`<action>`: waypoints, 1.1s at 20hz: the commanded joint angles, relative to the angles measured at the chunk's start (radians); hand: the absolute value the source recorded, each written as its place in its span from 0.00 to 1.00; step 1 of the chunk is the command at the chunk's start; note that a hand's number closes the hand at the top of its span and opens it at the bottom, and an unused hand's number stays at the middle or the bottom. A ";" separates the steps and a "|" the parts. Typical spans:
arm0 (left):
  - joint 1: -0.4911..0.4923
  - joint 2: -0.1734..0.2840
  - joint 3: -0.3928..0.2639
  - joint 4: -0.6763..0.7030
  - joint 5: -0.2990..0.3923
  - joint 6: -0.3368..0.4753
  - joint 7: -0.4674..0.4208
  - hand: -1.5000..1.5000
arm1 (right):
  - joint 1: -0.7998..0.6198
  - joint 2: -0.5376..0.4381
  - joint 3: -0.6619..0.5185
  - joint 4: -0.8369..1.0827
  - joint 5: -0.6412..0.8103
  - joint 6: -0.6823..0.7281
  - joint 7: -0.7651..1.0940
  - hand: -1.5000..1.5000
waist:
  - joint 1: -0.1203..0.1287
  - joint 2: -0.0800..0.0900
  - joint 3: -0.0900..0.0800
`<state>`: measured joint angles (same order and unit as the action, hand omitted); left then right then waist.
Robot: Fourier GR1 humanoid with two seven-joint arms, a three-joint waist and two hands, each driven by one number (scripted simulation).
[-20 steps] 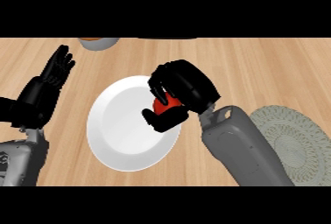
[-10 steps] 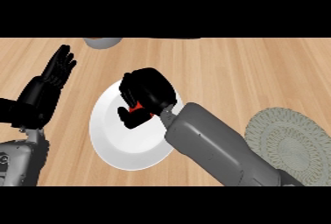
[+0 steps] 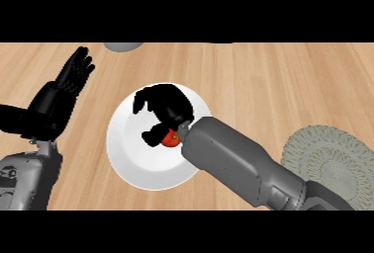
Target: Pick the tomato from the placemat and place it in the plate
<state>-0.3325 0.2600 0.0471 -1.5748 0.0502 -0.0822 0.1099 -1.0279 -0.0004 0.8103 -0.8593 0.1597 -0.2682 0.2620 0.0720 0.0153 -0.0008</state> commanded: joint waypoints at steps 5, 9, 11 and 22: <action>-0.043 -0.004 -0.003 0.017 -0.011 0.003 0.018 0.50 | 0.010 0.000 0.054 0.036 -0.246 -0.129 -0.160 0.00 | 0.028 0.007 0.001; -0.010 -0.015 -0.004 0.033 -0.016 -0.004 -0.044 0.50 | 0.010 0.000 0.014 0.014 -0.338 -0.233 -0.234 0.00 | 0.016 0.006 0.001; -0.004 -0.019 -0.011 0.005 -0.017 0.002 -0.014 0.50 | -0.004 0.000 0.003 -0.012 -0.420 -0.240 -0.236 0.00 | 0.020 0.002 0.001; 0.020 0.022 0.059 0.006 -0.008 -0.004 0.000 0.50 | 0.001 -0.021 -0.259 0.143 -0.554 -0.069 -0.437 0.00 | -0.062 -0.011 0.001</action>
<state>-0.3003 0.2693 0.0824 -1.5948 0.0432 -0.0833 0.1159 -1.0364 -0.0132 0.6310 -0.7504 -0.3795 -0.3857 -0.1226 0.0346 0.0077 0.0001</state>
